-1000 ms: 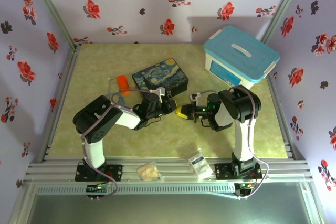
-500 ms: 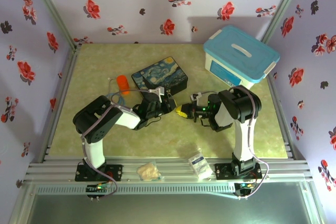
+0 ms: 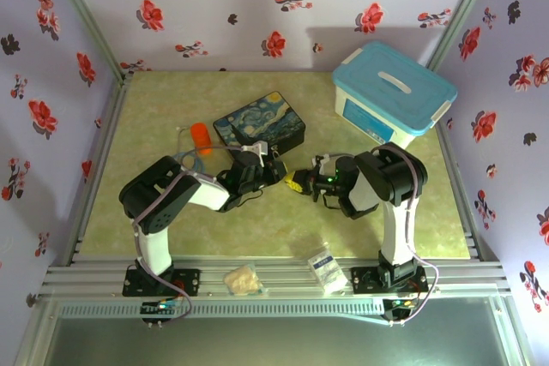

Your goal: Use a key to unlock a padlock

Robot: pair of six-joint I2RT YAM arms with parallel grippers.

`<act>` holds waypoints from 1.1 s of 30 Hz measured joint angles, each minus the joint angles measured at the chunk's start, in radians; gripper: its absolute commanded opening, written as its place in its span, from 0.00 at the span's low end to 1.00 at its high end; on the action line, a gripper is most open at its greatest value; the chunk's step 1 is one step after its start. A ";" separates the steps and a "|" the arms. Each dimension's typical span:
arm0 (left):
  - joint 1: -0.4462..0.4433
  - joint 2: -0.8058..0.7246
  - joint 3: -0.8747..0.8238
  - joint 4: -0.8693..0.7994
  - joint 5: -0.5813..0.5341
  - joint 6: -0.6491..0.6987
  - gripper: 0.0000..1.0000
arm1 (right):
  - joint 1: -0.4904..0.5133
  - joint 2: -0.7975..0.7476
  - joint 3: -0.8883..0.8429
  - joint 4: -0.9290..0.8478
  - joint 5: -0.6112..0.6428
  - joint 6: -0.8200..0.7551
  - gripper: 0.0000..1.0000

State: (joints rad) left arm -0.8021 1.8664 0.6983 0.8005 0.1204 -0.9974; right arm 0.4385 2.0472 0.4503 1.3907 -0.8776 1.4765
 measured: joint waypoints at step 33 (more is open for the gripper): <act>0.002 -0.008 0.014 -0.069 0.009 0.032 0.17 | 0.015 -0.120 -0.008 -0.246 0.072 -0.116 0.00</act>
State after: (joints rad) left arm -0.7998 1.8580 0.7120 0.7319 0.1295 -0.9657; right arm 0.4534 1.9274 0.4427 1.1450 -0.8059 1.3602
